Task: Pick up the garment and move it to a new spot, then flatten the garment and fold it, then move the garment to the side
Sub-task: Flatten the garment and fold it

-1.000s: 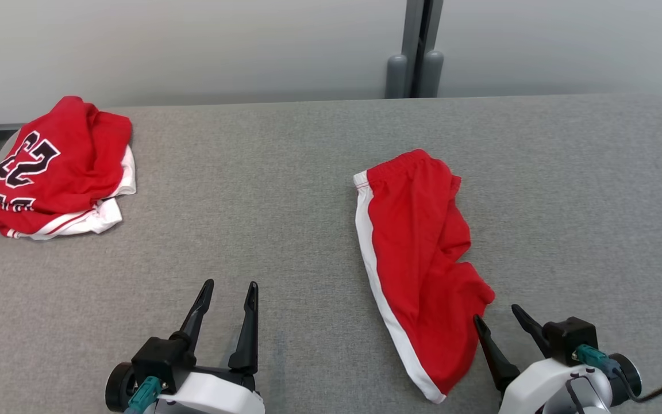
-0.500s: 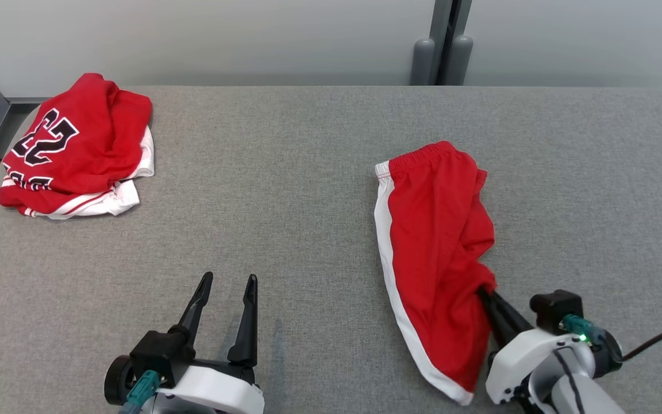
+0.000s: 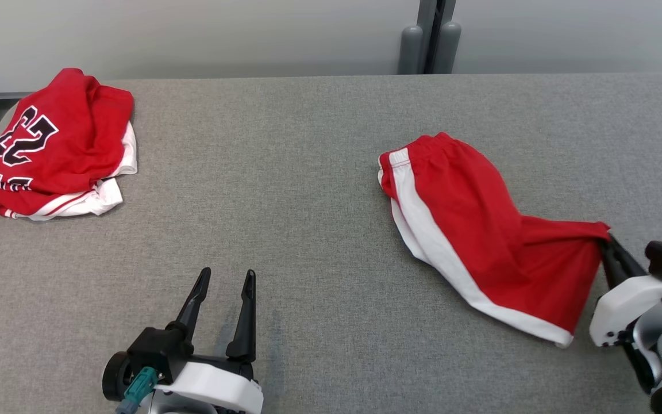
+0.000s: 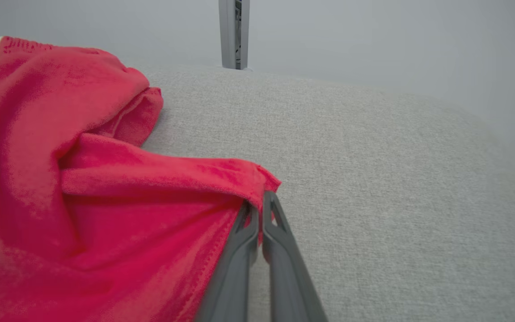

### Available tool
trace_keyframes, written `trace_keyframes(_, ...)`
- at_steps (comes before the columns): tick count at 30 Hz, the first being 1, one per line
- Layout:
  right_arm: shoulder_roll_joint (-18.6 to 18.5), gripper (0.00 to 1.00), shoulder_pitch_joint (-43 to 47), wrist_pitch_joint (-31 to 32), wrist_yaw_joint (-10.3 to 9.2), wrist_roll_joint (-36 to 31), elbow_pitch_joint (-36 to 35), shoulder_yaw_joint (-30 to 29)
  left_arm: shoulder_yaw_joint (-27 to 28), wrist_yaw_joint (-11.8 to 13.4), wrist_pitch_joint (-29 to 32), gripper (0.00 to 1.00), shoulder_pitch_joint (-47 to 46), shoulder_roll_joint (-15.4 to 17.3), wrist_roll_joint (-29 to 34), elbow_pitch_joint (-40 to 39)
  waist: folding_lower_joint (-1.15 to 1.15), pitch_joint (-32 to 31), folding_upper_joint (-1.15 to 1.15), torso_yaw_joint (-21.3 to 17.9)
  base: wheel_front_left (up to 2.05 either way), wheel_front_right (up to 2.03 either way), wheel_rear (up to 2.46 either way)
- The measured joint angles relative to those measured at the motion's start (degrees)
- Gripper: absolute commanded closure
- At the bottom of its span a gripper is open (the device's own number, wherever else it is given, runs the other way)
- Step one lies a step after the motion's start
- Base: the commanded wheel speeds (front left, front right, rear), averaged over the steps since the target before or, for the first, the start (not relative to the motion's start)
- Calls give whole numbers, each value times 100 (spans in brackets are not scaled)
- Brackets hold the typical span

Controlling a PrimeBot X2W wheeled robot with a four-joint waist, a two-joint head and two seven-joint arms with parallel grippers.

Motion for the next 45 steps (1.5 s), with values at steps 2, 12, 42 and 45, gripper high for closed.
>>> trace_keyframes(2,-90,100,-144,42,0,-127,198,-99,-1,-1,0,0,-39,1,2,2,0,32,0,-7,0,0,0)
trace_keyframes(12,-232,0,-462,-37,0,-294,891,-431,-22,-1,0,0,-99,1,8,56,0,-3,0,3,0,0,0)
trace_keyframes(42,357,0,-1321,1047,0,18,246,1601,-380,59,-9,0,-34,1,-197,35,0,-38,0,778,0,0,0)
trace_keyframes(45,319,55,-1464,1239,1,-152,657,1477,-414,93,-9,0,-51,2,-240,26,0,6,0,924,0,0,0)
